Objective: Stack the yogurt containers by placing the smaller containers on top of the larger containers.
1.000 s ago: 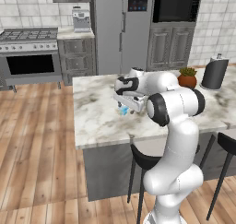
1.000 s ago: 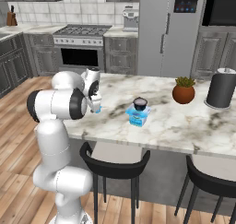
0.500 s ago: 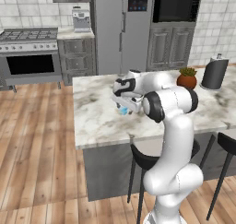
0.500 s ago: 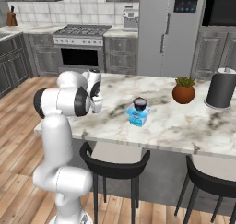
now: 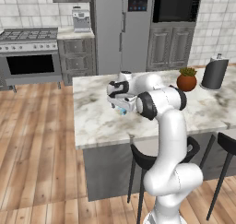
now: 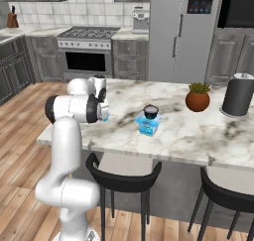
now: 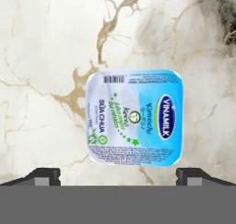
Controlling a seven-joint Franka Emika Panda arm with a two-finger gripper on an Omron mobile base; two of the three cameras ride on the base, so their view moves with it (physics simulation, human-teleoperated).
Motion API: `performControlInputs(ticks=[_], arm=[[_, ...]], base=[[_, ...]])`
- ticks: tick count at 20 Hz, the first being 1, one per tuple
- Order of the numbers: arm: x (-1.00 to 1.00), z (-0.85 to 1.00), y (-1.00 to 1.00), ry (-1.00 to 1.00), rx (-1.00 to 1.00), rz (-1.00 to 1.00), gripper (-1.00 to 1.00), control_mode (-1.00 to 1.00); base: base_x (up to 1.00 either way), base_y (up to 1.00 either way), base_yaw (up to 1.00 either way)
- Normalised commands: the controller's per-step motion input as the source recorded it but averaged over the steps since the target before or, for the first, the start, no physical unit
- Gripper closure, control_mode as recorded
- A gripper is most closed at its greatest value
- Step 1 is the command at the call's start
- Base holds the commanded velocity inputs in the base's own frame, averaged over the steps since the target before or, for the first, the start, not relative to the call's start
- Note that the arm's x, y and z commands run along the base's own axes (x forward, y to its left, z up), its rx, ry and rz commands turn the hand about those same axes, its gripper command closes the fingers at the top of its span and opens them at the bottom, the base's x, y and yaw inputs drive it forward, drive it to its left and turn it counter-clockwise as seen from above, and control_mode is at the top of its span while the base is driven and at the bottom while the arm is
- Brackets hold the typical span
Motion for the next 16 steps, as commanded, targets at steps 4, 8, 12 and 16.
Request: performControlInputs(ticks=[4, 8, 12, 16], arm=[[0.41, -0.22, 0.02, 0.07, -0.05, 0.0, -1.0, -1.0], [0.27, -0.19, 0.0, 0.13, -0.06, 0.0, -1.0, -1.0], [0.09, -0.13, 0.0, 0.16, -0.05, 0.0, -1.0, -1.0], [0.0, -0.08, -0.01, 0.12, -0.04, 0.0, -1.0, -1.0]], base=[[0.0, 0.0, 0.0], [0.0, 0.0, 0.0], [0.0, 0.0, 0.0], [0.0, 0.0, 0.0]])
